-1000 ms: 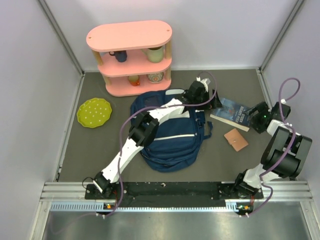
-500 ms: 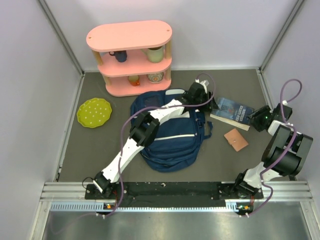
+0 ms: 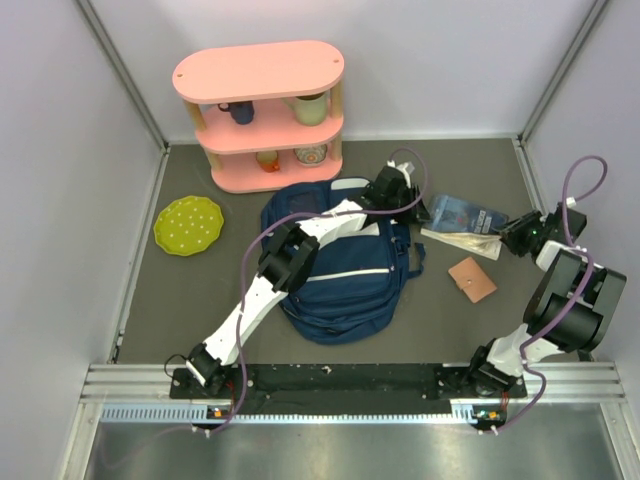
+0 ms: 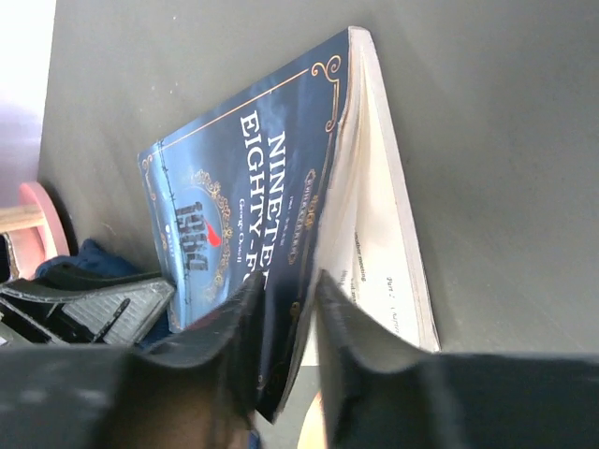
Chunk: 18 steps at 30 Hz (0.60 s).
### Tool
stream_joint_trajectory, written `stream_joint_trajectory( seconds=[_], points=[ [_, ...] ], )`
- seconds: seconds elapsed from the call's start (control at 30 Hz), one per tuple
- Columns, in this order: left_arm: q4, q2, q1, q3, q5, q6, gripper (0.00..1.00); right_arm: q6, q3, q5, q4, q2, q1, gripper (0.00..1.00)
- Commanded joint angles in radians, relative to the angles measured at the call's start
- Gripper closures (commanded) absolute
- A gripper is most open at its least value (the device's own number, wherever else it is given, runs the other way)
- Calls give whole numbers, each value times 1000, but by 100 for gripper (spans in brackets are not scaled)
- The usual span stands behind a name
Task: Pack the student bag
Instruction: Pick up the book from the center of the board.
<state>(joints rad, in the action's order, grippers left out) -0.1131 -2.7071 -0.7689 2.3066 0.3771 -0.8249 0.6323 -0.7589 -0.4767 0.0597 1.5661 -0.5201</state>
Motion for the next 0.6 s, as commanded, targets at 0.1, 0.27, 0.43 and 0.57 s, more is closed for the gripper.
stream_joint_trajectory(
  seconds=[0.1, 0.27, 0.43, 0.57],
  points=[
    [61, 98, -35, -36, 94, -31, 68, 4, -17, -28, -32, 12, 12, 100],
    [61, 205, -30, -101, 62, 32, 46, 10, -36, -16, -58, -86, 11, 100],
    [20, 412, -23, -190, -13, 151, 23, 38, -100, -89, -103, -221, 6, 100],
    [3, 645, -21, -336, -90, 234, 18, 59, -155, -204, -129, -290, 5, 100]
  ],
)
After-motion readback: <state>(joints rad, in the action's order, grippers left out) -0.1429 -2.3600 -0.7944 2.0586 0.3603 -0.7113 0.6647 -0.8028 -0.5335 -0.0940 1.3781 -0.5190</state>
